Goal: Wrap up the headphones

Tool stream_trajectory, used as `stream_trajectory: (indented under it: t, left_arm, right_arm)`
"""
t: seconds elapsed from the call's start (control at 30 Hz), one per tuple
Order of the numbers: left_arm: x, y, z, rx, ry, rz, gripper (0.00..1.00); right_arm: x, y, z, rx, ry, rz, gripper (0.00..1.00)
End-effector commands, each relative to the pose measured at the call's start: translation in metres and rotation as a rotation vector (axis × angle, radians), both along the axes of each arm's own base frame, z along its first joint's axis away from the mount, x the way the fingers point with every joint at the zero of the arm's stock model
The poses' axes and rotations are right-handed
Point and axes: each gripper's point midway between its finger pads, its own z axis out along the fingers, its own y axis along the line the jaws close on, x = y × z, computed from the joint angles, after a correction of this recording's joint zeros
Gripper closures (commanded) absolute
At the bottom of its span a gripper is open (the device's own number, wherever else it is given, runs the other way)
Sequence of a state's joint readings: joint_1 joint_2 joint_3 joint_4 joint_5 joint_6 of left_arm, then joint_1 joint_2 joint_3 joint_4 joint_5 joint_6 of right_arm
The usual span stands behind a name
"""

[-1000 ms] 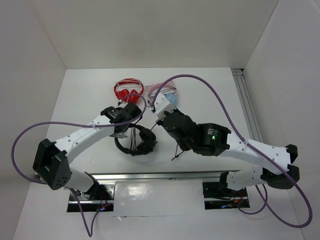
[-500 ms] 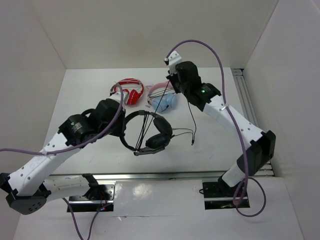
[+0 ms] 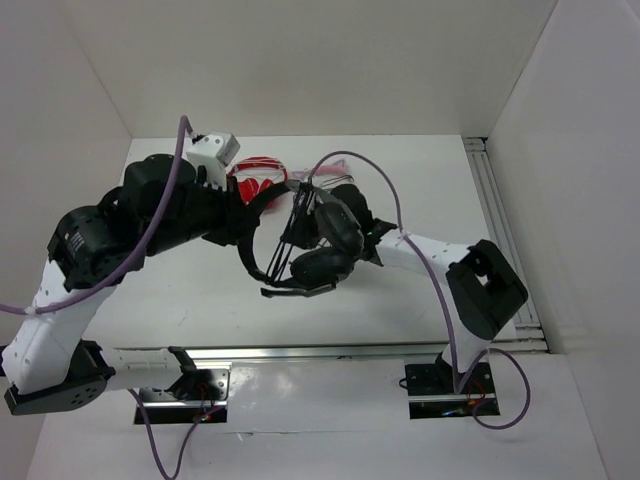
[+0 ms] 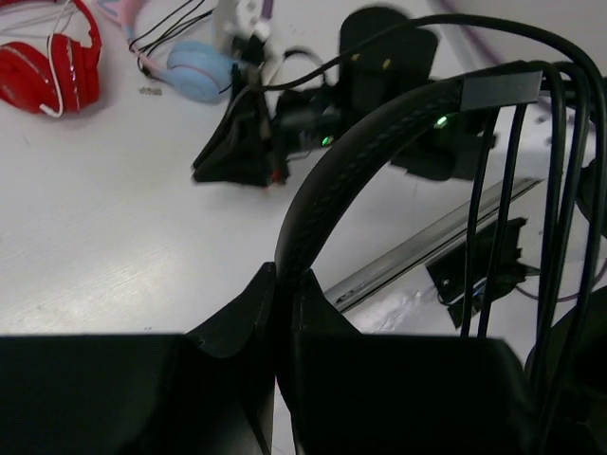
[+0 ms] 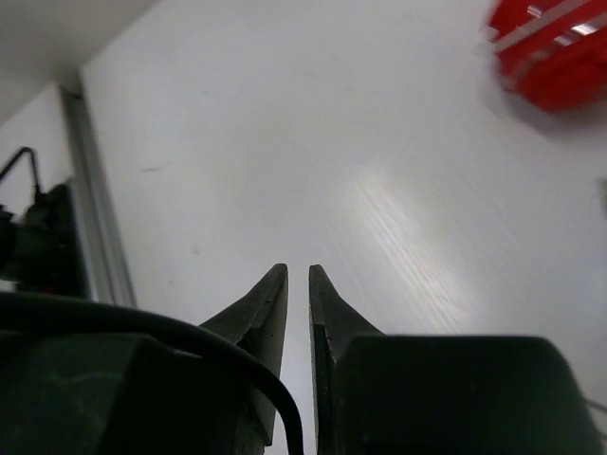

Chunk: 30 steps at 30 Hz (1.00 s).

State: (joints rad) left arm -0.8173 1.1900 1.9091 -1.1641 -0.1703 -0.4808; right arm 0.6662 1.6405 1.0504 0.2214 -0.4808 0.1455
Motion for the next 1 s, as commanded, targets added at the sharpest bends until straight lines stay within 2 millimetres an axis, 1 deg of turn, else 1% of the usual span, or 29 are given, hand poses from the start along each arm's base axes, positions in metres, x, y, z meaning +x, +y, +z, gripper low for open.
stream_trajectory:
  t: [0.0,0.03,0.07,0.1,0.13,0.17,0.23,0.27,0.3,0.33,0.37,0.4,0.43,0.47,0.5,0.53,0.57,0.6,0.63,0.67,0.7,0.73,0.77,0.8,0.83,0.87,0.9,0.93,0.97]
  left_arm:
    - [-0.001,-0.005,0.043,-0.189,-0.013,0.072,1.0]
    - [0.003,-0.003,0.042,-0.193,-0.003,0.112,1.0]
    - [0.01,0.01,0.043,-0.19,-0.013,0.202,1.0]
    - [0.013,0.016,0.045,-0.227,0.002,0.278,1.0]
    - [0.016,0.025,0.05,-0.25,-0.007,0.337,1.0]
    - [0.024,0.039,0.051,-0.243,-0.034,0.431,1.0]
    - [0.036,0.061,0.054,-0.264,-0.051,0.571,1.0]
    - [0.042,0.066,0.056,-0.261,-0.062,0.606,1.0]
    - [0.053,0.067,0.052,-0.239,-0.06,0.639,1.0]
    - [0.06,0.068,0.05,-0.221,-0.057,0.653,1.0]
    - [0.071,0.081,0.052,-0.215,-0.062,0.699,1.0]
    - [0.078,0.075,0.047,-0.215,-0.027,0.675,1.0]
    - [0.093,0.075,0.037,-0.176,-0.001,0.673,1.0]
    - [0.106,0.088,0.035,-0.18,0.007,0.718,1.0]
    - [0.114,0.088,0.035,-0.181,0.016,0.703,1.0]
    - [0.121,0.094,0.029,-0.173,0.03,0.727,1.0]
    - [0.136,0.11,0.02,-0.152,0.051,0.782,1.0]
    - [0.143,0.115,0.015,-0.152,0.064,0.798,1.0]
    - [0.15,0.122,0.009,-0.144,0.076,0.814,1.0]
    - [0.158,0.141,-0.005,-0.126,0.109,0.87,1.0]
    - [0.166,0.146,-0.015,-0.115,0.125,0.892,1.0]
    - [0.171,0.152,-0.019,-0.105,0.12,0.903,1.0]
    - [0.177,0.159,-0.031,-0.075,0.14,0.921,1.0]
    - [0.181,0.169,-0.056,-0.018,0.19,0.955,1.0]
    - [0.184,0.178,-0.067,0.013,0.202,0.991,1.0]
    - [0.183,0.182,-0.087,0.064,0.238,1.003,1.0]
    - [0.185,0.185,-0.103,0.098,0.264,1.017,1.0]
    - [0.182,0.191,-0.115,0.138,0.283,1.04,1.0]
    - [0.183,0.191,-0.13,0.166,0.308,1.033,1.0]
  right_arm:
    - [-0.034,0.06,0.063,0.29,-0.1,0.174,0.77]
    - [-0.036,0.066,0.052,0.279,-0.071,0.173,0.77]
    - [-0.035,0.073,0.038,0.277,-0.044,0.168,0.77]
    - [-0.039,0.079,0.031,0.279,-0.029,0.18,0.77]
    - [-0.039,0.079,0.019,0.266,-0.014,0.178,0.77]
    - [-0.044,0.08,-0.01,0.235,0.037,0.167,0.77]
    - [-0.052,0.081,-0.026,0.247,0.066,0.171,0.77]
    - [-0.062,0.078,-0.045,0.229,0.101,0.174,0.77]
    - [-0.065,0.075,-0.058,0.218,0.126,0.169,0.77]
    - [-0.071,0.076,-0.059,0.231,0.11,0.175,0.77]
    - [-0.082,0.076,-0.069,0.225,0.129,0.188,0.78]
    - [-0.087,0.068,-0.082,0.202,0.149,0.174,0.81]
    - [-0.092,0.068,-0.085,0.202,0.146,0.176,0.82]
    - [-0.105,0.062,-0.094,0.184,0.164,0.187,0.85]
    - [-0.102,0.058,-0.087,0.192,0.145,0.155,0.89]
    - [-0.114,0.058,-0.088,0.172,0.136,0.166,0.9]
    - [-0.121,0.056,-0.087,0.156,0.127,0.164,0.94]
    - [-0.128,0.052,-0.074,0.158,0.097,0.157,0.97]
    - [-0.127,0.046,-0.079,0.105,0.078,0.099,0.99]
    - [-0.145,0.05,-0.074,0.091,0.057,0.12,1.0]
    - [-0.153,0.048,-0.069,0.079,0.037,0.116,1.0]
    - [-0.157,0.041,-0.055,0.06,-0.014,0.083,1.0]
    - [-0.177,0.044,-0.048,0.048,-0.04,0.104,1.0]
    - [-0.182,0.045,-0.036,0.04,-0.069,0.091,1.0]
    - [-0.189,0.043,-0.011,0.059,-0.125,0.09,1.0]
    - [-0.204,0.038,-0.015,-0.014,-0.14,0.074,1.0]
    - [-0.209,0.044,0.01,0.003,-0.172,0.064,1.0]
    - [-0.216,0.043,0.029,0.01,-0.202,0.065,1.0]
    - [-0.23,0.04,0.028,-0.054,-0.238,0.095,1.0]
